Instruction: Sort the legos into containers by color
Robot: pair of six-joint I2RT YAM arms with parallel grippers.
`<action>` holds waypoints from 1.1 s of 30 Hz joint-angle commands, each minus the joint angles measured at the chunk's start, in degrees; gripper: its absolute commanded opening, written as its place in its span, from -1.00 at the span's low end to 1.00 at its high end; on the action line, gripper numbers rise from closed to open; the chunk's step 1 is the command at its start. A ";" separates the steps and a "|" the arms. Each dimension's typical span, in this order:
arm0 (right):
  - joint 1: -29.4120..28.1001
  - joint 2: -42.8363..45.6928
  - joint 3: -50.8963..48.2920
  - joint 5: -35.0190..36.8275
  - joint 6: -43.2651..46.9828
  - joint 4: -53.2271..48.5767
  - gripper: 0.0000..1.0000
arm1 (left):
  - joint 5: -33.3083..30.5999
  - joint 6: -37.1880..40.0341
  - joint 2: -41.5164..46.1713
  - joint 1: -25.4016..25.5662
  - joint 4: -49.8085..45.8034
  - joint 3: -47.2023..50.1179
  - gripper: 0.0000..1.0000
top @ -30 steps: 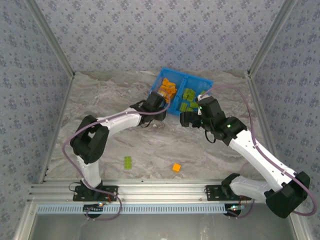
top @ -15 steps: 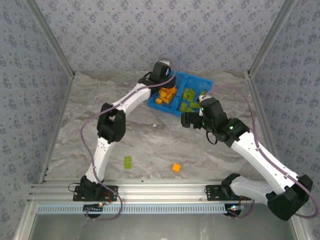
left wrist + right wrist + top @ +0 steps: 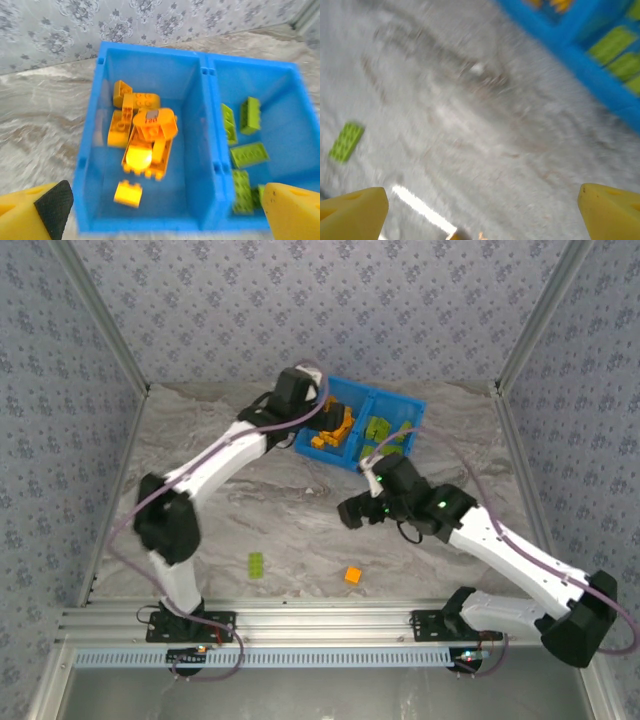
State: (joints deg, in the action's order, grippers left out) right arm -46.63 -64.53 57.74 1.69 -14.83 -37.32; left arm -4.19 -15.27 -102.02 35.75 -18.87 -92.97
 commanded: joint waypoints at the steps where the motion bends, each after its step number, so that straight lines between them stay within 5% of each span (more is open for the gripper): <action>1: -5.83 -5.25 -2.37 -2.79 5.33 -4.64 1.00 | 0.76 0.21 12.48 0.01 1.39 9.76 0.99; 11: -16.11 -22.82 -4.15 -5.15 4.90 -7.30 1.00 | -6.65 -4.74 37.37 0.02 -7.92 35.09 0.99; 17: -17.70 -30.16 -2.19 -6.60 4.34 -9.18 0.76 | -7.49 -8.63 43.46 0.00 -8.34 42.84 0.99; 29: -17.18 -28.86 2.03 -4.11 2.57 -12.49 -0.62 | -6.93 -9.26 43.02 -0.11 -6.93 43.37 0.99; 33: -11.30 -21.13 7.34 -7.59 2.91 -9.71 -0.61 | -6.48 -9.06 44.71 0.02 -7.65 43.25 0.99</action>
State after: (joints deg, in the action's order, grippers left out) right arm -62.08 -92.16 59.86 -3.70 -12.10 -47.77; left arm -11.16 -23.68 -58.65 35.75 -26.87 -48.82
